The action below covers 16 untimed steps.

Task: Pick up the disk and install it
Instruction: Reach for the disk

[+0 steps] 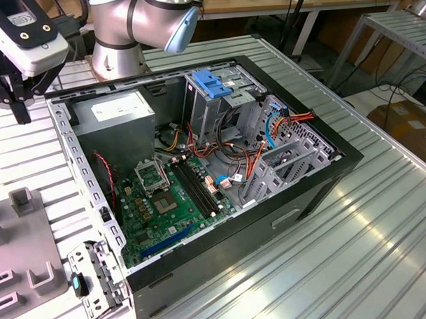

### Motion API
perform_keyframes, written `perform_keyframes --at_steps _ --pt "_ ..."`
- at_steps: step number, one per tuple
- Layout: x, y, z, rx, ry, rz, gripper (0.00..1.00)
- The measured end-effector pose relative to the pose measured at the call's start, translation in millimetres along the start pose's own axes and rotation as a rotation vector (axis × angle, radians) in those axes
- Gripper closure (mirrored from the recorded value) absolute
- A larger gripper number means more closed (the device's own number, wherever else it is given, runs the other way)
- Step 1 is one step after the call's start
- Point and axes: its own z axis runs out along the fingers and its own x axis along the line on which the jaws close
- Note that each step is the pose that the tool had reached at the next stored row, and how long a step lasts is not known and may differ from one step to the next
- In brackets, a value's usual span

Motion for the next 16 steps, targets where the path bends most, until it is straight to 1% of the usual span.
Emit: perform_keyframes --at_steps 16 --pt "7.9 -0.6 0.3 0.0003 0.0032 0.0 0.89"
